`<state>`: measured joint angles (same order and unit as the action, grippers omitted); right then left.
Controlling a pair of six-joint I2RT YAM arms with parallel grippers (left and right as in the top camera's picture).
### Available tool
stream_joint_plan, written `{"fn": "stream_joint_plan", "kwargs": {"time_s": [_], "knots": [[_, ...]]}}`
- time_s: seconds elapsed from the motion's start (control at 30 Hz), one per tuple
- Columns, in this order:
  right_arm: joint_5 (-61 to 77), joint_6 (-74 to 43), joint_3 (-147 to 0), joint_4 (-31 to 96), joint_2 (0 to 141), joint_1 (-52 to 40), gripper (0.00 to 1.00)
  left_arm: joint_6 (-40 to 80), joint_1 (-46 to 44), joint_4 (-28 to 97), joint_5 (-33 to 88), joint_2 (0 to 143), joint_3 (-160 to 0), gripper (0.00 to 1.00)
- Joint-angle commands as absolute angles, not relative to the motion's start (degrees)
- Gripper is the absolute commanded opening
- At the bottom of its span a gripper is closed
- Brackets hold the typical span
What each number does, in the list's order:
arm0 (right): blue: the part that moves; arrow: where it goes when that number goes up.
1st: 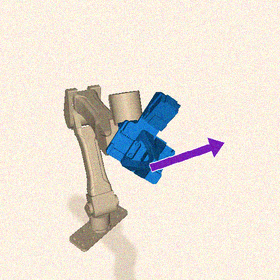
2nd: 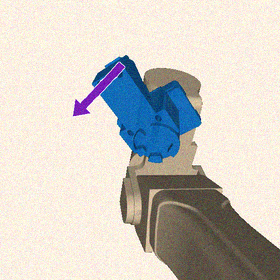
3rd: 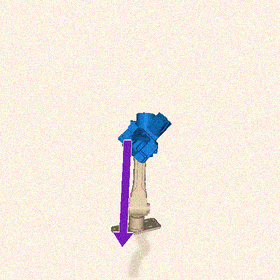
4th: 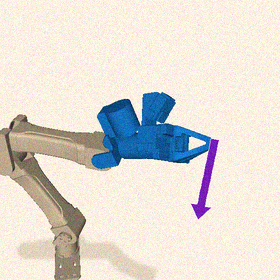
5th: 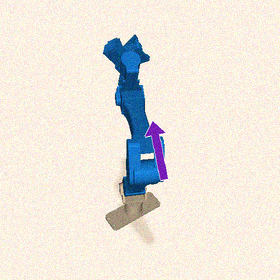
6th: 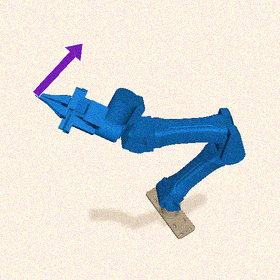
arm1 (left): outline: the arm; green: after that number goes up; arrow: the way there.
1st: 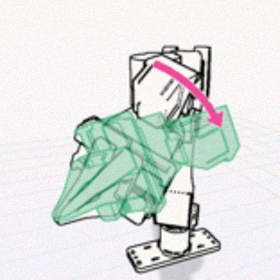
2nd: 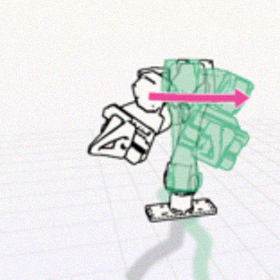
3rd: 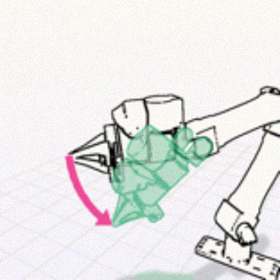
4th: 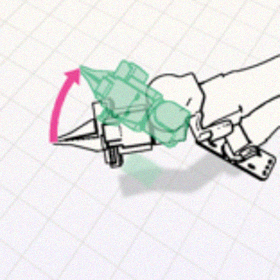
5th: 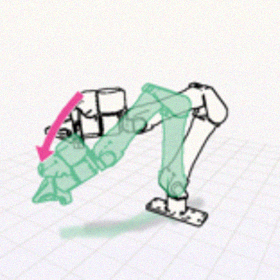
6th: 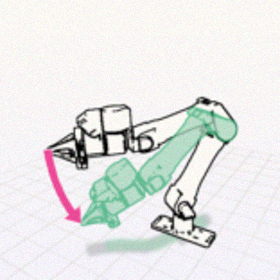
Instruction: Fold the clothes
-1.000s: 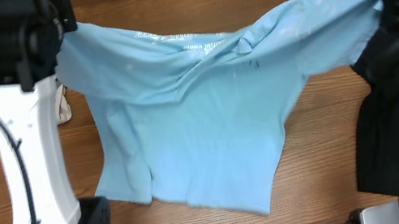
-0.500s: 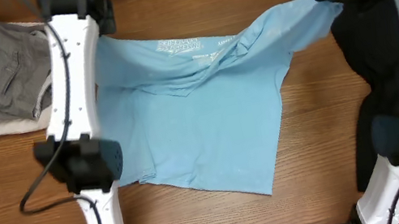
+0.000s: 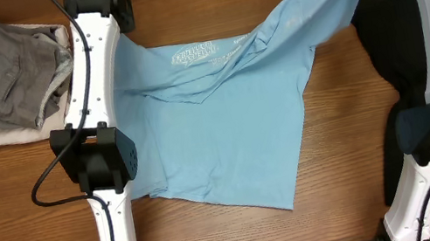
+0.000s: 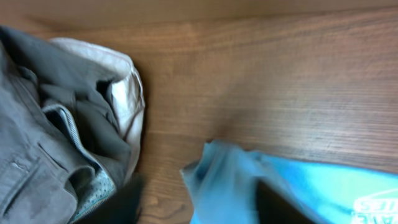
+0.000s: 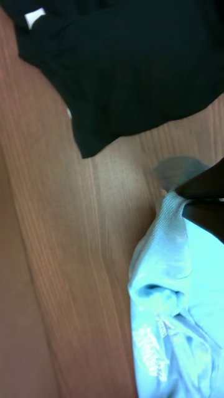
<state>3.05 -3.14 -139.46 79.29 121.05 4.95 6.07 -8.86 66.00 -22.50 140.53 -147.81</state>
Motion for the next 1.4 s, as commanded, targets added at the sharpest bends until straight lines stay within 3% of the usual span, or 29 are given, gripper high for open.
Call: {"fn": "stream_joint_plan", "kwargs": {"time_s": [0.0, 0.03, 0.07, 0.13, 0.27, 0.4, 0.53, 0.73, 1.2, 1.37], "knots": [[3.07, -3.03, -139.72, 78.46, 120.57, 5.39, 0.17, 6.90, -8.60, 66.57, -22.39, 136.42, -153.42, 1.00], [3.07, -3.03, -139.72, 78.54, 120.57, 5.39, 0.24, 6.90, -8.69, 67.35, -22.37, 135.79, -154.30, 1.00], [3.09, -3.03, -139.72, 78.76, 120.57, 5.39, 0.39, 6.90, -8.88, 68.53, -22.02, 134.96, -155.11, 1.00], [3.11, -3.03, -139.72, 79.40, 120.57, 5.39, 0.56, 6.87, -9.52, 72.66, -18.00, 132.62, -156.75, 1.00], [3.75, -3.03, -139.72, 80.47, 120.57, 5.39, 0.65, 6.24, -10.50, 79.22, -7.01, 130.17, -156.99, 1.00], [5.96, -3.03, -139.72, 82.28, 120.57, 5.39, 0.68, 3.84, -11.64, 87.42, -0.73, 130.43, -156.09, 0.99], [7.73, -3.03, -139.72, 83.72, 120.57, 5.39, 0.68, 2.07, -12.97, 95.50, -0.80, 132.00, -153.03, 0.89], [9.15, -3.01, -139.72, 84.82, 120.57, 5.39, 0.70, 2.04, -15.18, 96.42, -0.43, 132.86, -142.61, 0.79], [9.10, -2.79, -139.72, 85.62, 120.57, 5.39, 0.71, -2.24, -20.49, 72.16, 0.36, 132.88, -116.66, 0.66], [9.13, -2.81, -139.72, 85.58, 120.57, 5.39, 0.72, -5.32, -22.70, 64.12, 1.63, 132.88, -111.37, 0.66]]}}
